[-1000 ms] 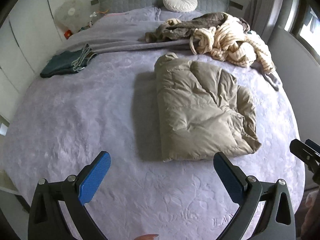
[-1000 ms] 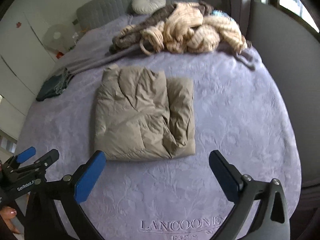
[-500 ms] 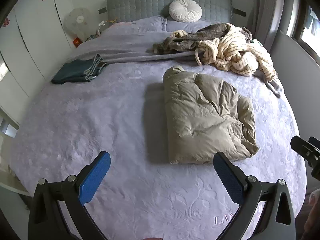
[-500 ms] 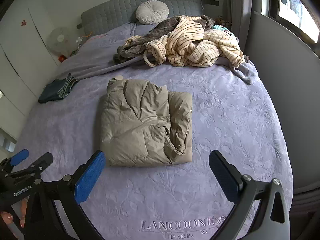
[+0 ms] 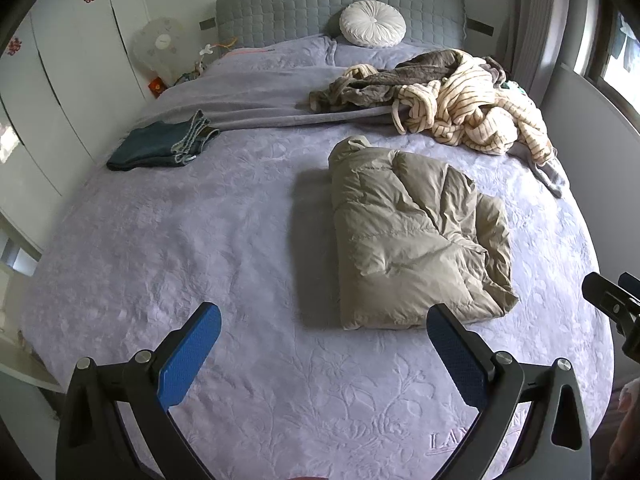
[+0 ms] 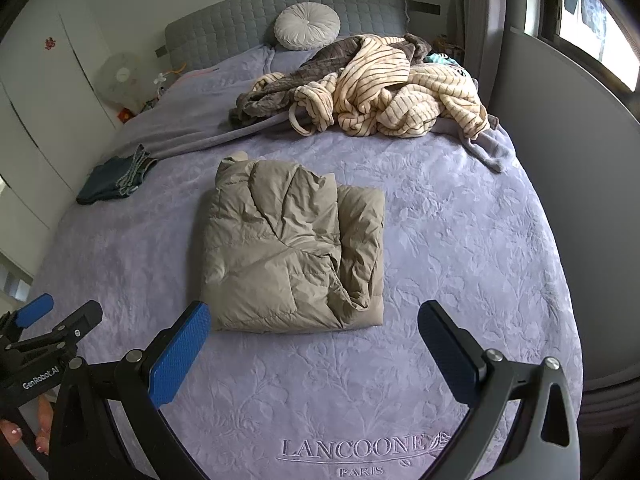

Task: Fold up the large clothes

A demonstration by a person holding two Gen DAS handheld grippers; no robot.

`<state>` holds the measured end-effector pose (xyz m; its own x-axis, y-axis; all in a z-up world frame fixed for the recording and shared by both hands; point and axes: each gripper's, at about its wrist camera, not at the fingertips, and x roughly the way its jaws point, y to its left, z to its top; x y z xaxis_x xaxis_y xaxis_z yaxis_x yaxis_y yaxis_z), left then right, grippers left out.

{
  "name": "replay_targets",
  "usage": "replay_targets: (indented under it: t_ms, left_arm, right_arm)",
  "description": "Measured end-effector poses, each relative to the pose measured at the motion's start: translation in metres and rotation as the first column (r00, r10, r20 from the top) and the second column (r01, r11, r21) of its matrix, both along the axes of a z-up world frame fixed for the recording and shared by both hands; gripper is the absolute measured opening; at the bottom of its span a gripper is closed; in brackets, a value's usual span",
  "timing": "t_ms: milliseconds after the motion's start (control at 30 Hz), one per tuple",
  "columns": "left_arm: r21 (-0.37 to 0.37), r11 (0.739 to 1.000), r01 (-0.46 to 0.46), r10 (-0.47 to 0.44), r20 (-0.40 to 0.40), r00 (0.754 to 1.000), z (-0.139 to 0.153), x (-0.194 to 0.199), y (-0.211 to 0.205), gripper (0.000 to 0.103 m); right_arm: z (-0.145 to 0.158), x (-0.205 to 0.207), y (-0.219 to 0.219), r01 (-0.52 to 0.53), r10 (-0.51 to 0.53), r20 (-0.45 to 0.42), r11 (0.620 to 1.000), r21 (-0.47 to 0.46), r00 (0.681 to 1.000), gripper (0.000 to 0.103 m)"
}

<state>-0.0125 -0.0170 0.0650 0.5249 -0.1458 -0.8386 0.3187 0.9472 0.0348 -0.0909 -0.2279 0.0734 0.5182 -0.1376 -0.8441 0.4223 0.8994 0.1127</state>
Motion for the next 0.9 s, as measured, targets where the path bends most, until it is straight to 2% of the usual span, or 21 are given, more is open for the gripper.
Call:
replay_targets:
  t_ms: [900]
  left_arm:
    - [0.000, 1.000, 0.000, 0.000, 0.001, 1.000, -0.0007, 0.0003, -0.0009, 0.103]
  right_arm:
    - [0.0010, 0.0016, 0.0010, 0.002, -0.002, 0.000, 1.000, -0.002, 1.000, 0.103]
